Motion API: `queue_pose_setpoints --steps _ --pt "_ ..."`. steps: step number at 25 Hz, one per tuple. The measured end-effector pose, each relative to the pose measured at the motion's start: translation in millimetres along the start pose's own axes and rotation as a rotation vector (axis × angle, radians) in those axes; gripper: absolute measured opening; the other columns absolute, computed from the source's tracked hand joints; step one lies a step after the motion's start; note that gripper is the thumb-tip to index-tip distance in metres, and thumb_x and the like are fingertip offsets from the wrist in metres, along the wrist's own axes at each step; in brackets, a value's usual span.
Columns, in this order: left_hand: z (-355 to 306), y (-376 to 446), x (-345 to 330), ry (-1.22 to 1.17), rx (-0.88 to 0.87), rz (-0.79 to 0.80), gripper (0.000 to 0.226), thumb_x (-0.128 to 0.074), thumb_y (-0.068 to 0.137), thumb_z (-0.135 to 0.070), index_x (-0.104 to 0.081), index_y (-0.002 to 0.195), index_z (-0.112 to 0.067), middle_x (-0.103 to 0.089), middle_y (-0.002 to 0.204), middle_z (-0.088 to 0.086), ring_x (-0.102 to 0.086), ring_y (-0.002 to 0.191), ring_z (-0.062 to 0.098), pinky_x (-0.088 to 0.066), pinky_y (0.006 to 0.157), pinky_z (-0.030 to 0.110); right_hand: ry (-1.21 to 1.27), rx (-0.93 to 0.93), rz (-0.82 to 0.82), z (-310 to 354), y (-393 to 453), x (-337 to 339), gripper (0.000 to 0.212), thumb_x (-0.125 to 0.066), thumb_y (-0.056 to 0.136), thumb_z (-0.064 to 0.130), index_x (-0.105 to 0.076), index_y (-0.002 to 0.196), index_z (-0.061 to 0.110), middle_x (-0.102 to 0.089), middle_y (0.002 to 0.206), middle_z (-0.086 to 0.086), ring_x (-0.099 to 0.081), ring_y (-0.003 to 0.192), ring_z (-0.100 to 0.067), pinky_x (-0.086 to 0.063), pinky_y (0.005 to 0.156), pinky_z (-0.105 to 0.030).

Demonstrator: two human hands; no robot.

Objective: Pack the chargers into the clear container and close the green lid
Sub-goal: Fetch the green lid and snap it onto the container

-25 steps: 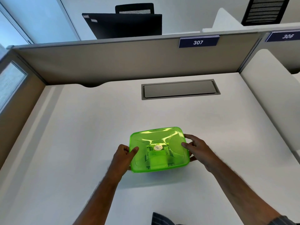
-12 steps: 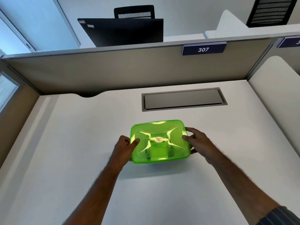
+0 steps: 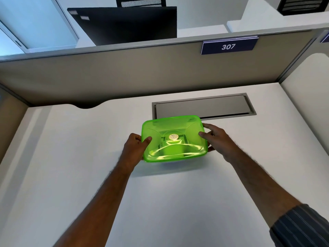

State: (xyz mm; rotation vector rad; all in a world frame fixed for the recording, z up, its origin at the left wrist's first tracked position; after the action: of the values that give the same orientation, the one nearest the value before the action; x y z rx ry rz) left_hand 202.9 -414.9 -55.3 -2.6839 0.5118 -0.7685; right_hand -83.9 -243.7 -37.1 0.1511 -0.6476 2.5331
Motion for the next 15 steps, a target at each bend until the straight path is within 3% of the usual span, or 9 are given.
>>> queue_pose_setpoints --steps 3,8,15 --pt "-7.3 15.3 -7.1 -0.013 0.0 0.013 0.036 -0.077 0.088 -0.041 -0.054 0.098 -0.014 -0.054 0.084 0.0 -0.061 0.08 0.022 -0.065 0.064 0.057 0.007 -0.003 -0.003 3.1 16.2 3.7 0.04 -0.066 0.096 0.02 -0.059 0.135 0.029 -0.056 0.082 -0.007 -0.066 0.075 -0.023 -0.061 0.067 -0.044" --pt "-16.2 29.9 -13.4 -0.014 0.0 0.017 0.037 -0.076 0.088 -0.041 -0.055 0.099 -0.013 -0.054 0.084 0.001 -0.062 0.082 0.024 -0.064 0.066 0.058 -0.001 -0.007 -0.02 5.4 32.1 8.9 0.042 -0.065 0.097 0.021 -0.058 0.138 0.027 -0.054 0.077 -0.002 -0.065 0.069 -0.015 -0.056 0.054 -0.031" --pt "-19.8 35.5 -14.3 0.012 0.0 0.044 0.034 -0.075 0.089 -0.041 -0.055 0.098 -0.016 -0.056 0.088 0.001 -0.064 0.082 0.021 -0.065 0.064 0.047 -0.099 -0.004 -0.02 8.7 35.6 11.0 0.041 -0.066 0.095 0.03 -0.058 0.136 0.032 -0.06 0.09 -0.01 -0.065 0.076 -0.02 -0.056 0.062 -0.033"
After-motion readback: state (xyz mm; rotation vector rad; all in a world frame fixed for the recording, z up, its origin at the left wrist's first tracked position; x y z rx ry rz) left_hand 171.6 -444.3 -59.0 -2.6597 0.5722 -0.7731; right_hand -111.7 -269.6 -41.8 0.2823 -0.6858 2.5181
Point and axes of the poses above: each hand's wrist, its own y-axis towards the middle knuckle, its own x-axis out of the back of the hand, z = x × y, the point moved 6 cm from there along y, towards the middle knuckle
